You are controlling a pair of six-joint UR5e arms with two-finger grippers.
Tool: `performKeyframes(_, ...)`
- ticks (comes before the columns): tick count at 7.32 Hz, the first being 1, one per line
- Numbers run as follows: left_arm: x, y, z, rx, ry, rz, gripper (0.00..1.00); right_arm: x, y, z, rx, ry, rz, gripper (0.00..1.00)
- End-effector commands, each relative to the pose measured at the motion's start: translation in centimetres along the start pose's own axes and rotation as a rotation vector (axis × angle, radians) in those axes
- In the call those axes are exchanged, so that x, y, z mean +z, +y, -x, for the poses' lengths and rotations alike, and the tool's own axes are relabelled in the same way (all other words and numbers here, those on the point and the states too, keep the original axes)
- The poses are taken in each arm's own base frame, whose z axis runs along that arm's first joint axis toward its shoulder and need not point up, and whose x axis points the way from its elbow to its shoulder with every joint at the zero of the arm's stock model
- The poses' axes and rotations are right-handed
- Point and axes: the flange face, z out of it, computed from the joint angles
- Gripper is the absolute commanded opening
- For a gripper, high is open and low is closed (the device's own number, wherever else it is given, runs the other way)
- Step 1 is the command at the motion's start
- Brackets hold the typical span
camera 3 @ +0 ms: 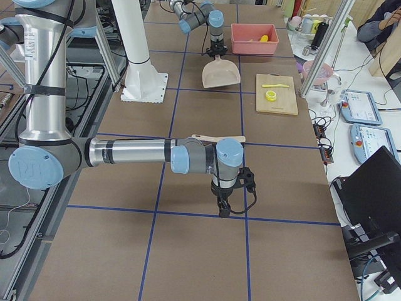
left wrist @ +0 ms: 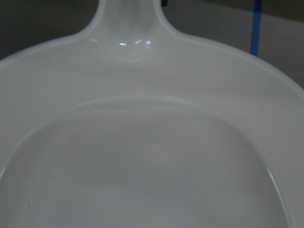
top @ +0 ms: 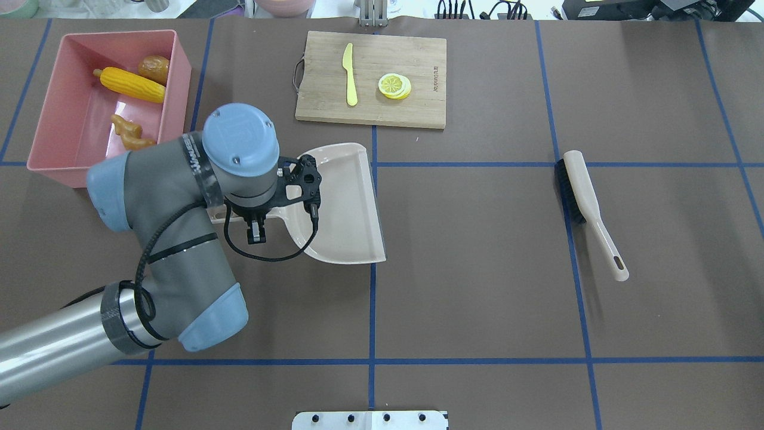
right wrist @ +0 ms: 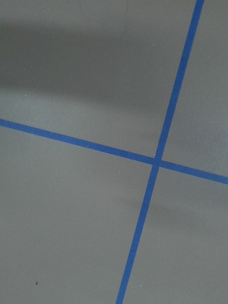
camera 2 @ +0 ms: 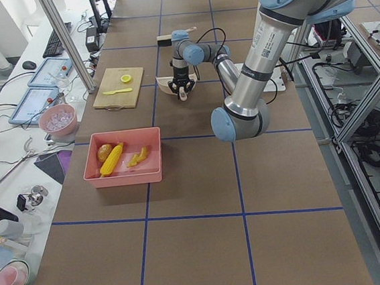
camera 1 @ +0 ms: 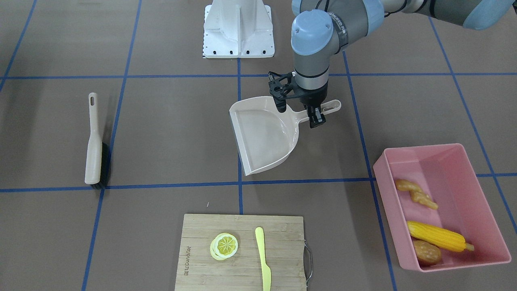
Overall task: Sweep and dump trash into bin
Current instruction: 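Carry the empty dustpan back and lower it onto the table with the left gripper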
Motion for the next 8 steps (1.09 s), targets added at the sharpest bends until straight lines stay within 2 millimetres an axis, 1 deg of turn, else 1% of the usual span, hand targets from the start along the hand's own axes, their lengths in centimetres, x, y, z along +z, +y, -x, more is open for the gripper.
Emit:
performKeyframes(1, 2.4, -0.7, -1.3, 0.027, 0.010, -0.001, 0.00, -0.1, 0.0, 0.1, -0.003, 0.001, -0.002, 1.00)
performKeyframes(3, 2.4, -0.8, -1.2, 0.031, 0.007, -0.013, 0.00, -0.1, 0.0, 0.1, -0.003, 0.001, -0.002, 1.00)
performKeyframes(4, 2.6, -0.8, -1.3, 0.032, 0.007, -0.009, 0.06, -0.2, -0.1, 0.2, -0.007, 0.001, -0.006, 1.00)
performKeyframes(5, 2.5, -0.8, -1.2, 0.031, 0.006, -0.011, 0.98, -0.2, -0.1, 0.2, -0.007, 0.001, -0.006, 1.00)
performKeyframes(6, 2.3, -0.6, -1.1, 0.031, 0.003, -0.014, 0.98, -0.2, -0.1, 0.2, -0.007, 0.001, -0.006, 1.00)
performKeyframes(7, 1.4, 0.0, 0.0, 0.015, -0.007, -0.025, 0.98, -0.2, -0.1, 0.2, -0.006, 0.001, -0.005, 1.00)
performKeyframes(8, -0.5, 2.1, 2.2, -0.020, -0.039, -0.047, 0.98, -0.3, -0.1, 0.2, -0.008, 0.001, -0.007, 1.00)
